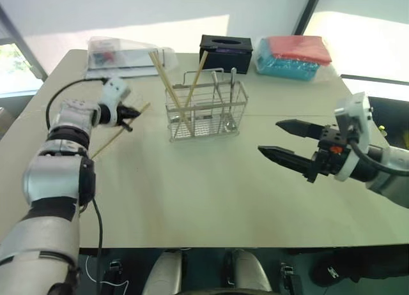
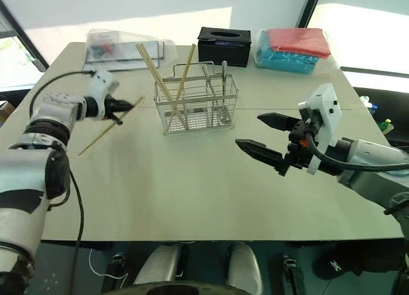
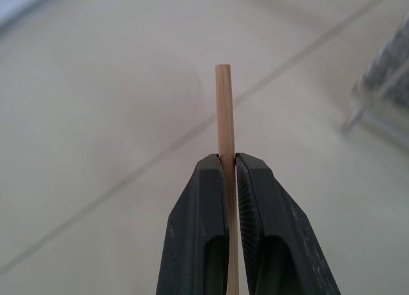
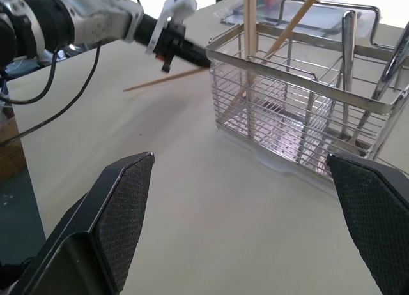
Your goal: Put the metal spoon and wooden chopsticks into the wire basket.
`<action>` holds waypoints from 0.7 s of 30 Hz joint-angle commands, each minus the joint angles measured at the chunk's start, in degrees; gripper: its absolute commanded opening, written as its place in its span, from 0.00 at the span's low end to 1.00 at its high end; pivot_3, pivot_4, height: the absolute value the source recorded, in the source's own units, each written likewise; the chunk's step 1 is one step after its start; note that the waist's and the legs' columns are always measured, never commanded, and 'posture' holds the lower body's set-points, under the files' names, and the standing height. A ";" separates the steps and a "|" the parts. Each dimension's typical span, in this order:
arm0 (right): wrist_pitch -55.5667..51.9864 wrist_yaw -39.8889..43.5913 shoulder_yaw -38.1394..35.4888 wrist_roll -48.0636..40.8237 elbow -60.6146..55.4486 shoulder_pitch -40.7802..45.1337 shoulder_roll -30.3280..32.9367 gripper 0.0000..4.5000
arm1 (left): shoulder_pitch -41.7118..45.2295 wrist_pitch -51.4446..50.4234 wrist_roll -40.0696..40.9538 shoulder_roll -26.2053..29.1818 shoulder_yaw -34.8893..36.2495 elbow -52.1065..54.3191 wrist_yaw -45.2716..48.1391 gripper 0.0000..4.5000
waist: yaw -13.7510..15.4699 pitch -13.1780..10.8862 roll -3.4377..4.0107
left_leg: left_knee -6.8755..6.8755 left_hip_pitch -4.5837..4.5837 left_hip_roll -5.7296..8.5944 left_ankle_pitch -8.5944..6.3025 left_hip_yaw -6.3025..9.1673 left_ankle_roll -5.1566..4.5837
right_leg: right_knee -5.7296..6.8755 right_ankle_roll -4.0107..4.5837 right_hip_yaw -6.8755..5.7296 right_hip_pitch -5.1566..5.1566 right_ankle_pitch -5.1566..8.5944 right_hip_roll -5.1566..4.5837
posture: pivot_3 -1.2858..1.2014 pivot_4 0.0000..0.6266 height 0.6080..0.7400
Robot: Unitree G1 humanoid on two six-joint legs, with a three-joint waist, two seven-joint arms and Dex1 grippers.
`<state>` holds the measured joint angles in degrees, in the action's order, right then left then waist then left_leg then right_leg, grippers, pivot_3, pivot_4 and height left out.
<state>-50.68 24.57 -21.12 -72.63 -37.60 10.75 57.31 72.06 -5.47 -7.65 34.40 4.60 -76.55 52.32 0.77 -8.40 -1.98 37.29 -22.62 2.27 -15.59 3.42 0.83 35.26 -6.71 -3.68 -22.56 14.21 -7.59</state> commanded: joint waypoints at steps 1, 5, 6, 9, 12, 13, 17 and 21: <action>2.31 2.76 0.03 2.06 -1.28 0.36 -0.67 1.00 | 4.25 -0.77 7.82 2.55 6.70 5.40 0.04 0.02 | -0.07 0.00 0.01 | -0.01 0.00 0.00 0.00 0.00 0.00 | 0.00 0.00 -0.01 0.00 0.00 0.01 | 0.52 0.24 0.45; 3.43 4.86 1.37 4.21 -1.12 0.29 -1.42 1.00 | 3.08 -2.12 13.25 3.33 10.12 13.26 1.19 0.02 | -0.20 -0.01 0.04 | -0.05 0.10 -0.01 0.00 -0.03 0.00 | 0.01 0.00 0.00 0.03 0.00 0.00 | 0.52 0.24 0.45; 3.95 5.57 2.00 5.22 -1.05 0.22 -1.84 1.00 | 2.51 -5.61 16.70 3.01 12.69 18.97 -0.67 0.02 | -0.13 -0.01 0.05 | -0.05 0.12 -0.01 0.00 -0.03 0.00 | 0.02 0.00 0.00 0.05 0.00 0.01 | 0.52 0.24 0.45; 5.73 7.37 4.13 8.46 -0.22 0.29 -3.61 1.00 | 0.72 -18.23 29.10 0.04 21.46 40.19 -9.11 0.02 | -0.15 -0.07 -0.05 | 0.04 0.10 -0.05 0.00 0.02 0.01 | 0.05 0.00 0.01 0.06 0.00 -0.01 | 0.52 0.24 0.45; 6.92 8.34 5.77 10.71 0.31 0.77 -5.35 1.00 | -0.80 -23.86 34.94 -5.40 22.34 56.73 -16.60 0.02 | 0.05 -0.06 -0.04 | 0.08 0.08 -0.03 0.01 0.05 0.03 | -0.03 -0.02 0.02 0.13 -0.02 -0.03 | 0.52 0.24 0.45; 7.19 8.62 6.36 11.35 0.44 1.05 -5.85 1.00 | -0.73 -24.88 36.14 -6.88 22.08 59.72 -18.49 0.02 | 0.17 -0.05 -0.02 | 0.08 0.10 0.02 0.01 0.05 0.03 | -0.04 -0.03 0.02 0.17 -0.02 -0.04 | 0.52 0.24 0.45; 8.03 9.38 8.02 13.41 1.06 2.03 -7.81 1.00 | 1.08 -24.14 38.90 -13.72 20.46 64.56 -24.77 0.02 | 0.29 -0.03 0.01 | 0.17 0.20 0.09 0.02 0.07 0.05 | -0.05 -0.12 0.03 0.34 -0.07 -0.05 | 0.52 0.24 0.45; 8.43 9.19 8.36 14.65 1.05 2.09 -9.40 1.00 | 0.07 -19.81 37.74 -17.89 17.42 62.27 -25.75 0.02 | -0.05 -0.04 0.04 | 0.19 0.22 0.06 0.04 0.05 0.08 | -0.01 -0.16 0.03 0.32 -0.10 0.03 | 0.52 0.24 0.45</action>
<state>-43.38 33.75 -11.81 -58.38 -35.90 12.15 48.23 71.49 -27.92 30.37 16.60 23.10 -14.64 26.93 0.72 -8.44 -1.95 37.47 -22.40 2.32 -15.55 3.44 0.91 35.24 -6.88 -3.63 -22.27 14.11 -7.55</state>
